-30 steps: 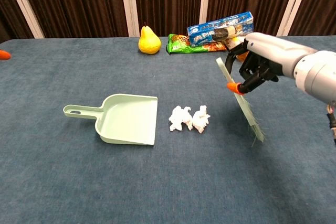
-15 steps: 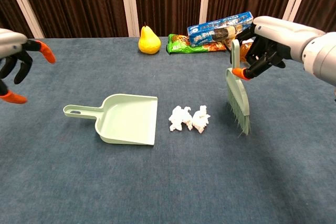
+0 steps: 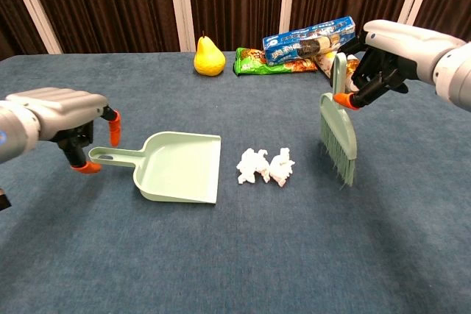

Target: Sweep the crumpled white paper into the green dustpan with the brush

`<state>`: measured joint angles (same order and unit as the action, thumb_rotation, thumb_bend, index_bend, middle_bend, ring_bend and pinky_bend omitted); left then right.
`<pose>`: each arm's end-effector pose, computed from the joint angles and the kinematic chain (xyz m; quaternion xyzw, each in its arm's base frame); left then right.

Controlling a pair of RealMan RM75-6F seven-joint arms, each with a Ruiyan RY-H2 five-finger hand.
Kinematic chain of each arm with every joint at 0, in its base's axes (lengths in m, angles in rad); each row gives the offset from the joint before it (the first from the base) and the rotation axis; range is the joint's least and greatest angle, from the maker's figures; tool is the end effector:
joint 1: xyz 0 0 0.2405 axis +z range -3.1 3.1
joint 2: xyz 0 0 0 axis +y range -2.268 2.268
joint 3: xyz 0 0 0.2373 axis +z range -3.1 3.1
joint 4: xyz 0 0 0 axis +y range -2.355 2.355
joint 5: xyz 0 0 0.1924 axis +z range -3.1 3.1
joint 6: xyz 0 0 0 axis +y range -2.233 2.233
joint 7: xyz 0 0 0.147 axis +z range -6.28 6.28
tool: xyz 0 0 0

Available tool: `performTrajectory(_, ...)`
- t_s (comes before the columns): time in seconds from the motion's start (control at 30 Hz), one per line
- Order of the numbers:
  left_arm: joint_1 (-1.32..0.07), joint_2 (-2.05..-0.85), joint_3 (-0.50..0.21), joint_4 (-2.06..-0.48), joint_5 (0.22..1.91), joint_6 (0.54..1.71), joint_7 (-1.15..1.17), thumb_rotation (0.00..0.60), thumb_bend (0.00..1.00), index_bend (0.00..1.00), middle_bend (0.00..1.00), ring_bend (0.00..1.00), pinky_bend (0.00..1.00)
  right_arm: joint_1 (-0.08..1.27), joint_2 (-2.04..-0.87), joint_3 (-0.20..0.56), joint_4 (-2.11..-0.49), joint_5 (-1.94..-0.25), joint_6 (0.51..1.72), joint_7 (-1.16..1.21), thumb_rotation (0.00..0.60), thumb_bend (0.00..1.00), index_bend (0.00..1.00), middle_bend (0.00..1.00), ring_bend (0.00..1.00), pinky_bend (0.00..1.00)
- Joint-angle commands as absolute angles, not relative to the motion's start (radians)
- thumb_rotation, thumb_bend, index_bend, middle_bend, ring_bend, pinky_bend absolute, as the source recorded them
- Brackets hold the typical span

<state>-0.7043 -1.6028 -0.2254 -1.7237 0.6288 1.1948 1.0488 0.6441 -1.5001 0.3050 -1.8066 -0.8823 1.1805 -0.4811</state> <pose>-0.1412 0.2992 -0.0051 -0.7359 -0.3754 -0.2001 0.5267 -0.1150 -0.3098 0.0416 0.6232 -0.4785 0.4254 0.4491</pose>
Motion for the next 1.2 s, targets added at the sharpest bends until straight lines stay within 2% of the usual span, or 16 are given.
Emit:
performTrajectory(0.03,-0.728,-1.63,-0.227,-1.702,0.609,1.207,1.052,0.6,0.4,0.4,0.97,0.97,1.0,0.646,-1.498,0.303,-1.806,-0.883,1.182,-0.48,0.6,0.67,0.93,0.89,0.92,0.85)
performTrajectory(0.23,-0.762,-1.667,-0.223,-1.673,0.577,1.224,1.06,0.6,0.41,0.41,0.97,0.97,1.0,0.65,-1.493,0.298,-1.799,-0.877,1.184,-0.472,0.6,0.67,0.93,0.89,0.92,0.85)
performTrajectory(0.53,-0.79,-1.688,-0.205,-1.651,0.563,1.258,1.076,0.6,0.53,0.57,0.99,0.99,1.0,0.651,-1.489,0.286,-1.798,-0.872,1.186,-0.463,0.6,0.68,0.93,0.89,0.92,0.85)
performTrajectory(0.77,-0.813,-1.701,-0.213,-1.664,0.552,1.278,1.081,0.6,0.53,0.59,1.0,0.99,1.0,0.656,-1.511,0.27,-1.826,-0.872,1.197,-0.471,0.6,0.68,0.93,0.89,0.92,0.85)
performTrajectory(1.03,-0.848,-1.733,-0.232,-1.67,0.498,1.298,1.104,0.6,0.54,0.59,1.0,0.99,1.0,0.683,-1.602,0.276,-1.871,-0.826,1.224,-0.5,0.6,0.68,0.93,0.89,0.92,0.85)
performTrajectory(1.2,-0.855,-1.751,-0.231,-1.658,0.482,1.297,1.092,0.6,0.54,0.59,1.0,0.99,1.0,0.721,-1.699,0.337,-1.905,-0.702,1.234,-0.493,0.6,0.68,0.93,0.89,0.92,0.85)
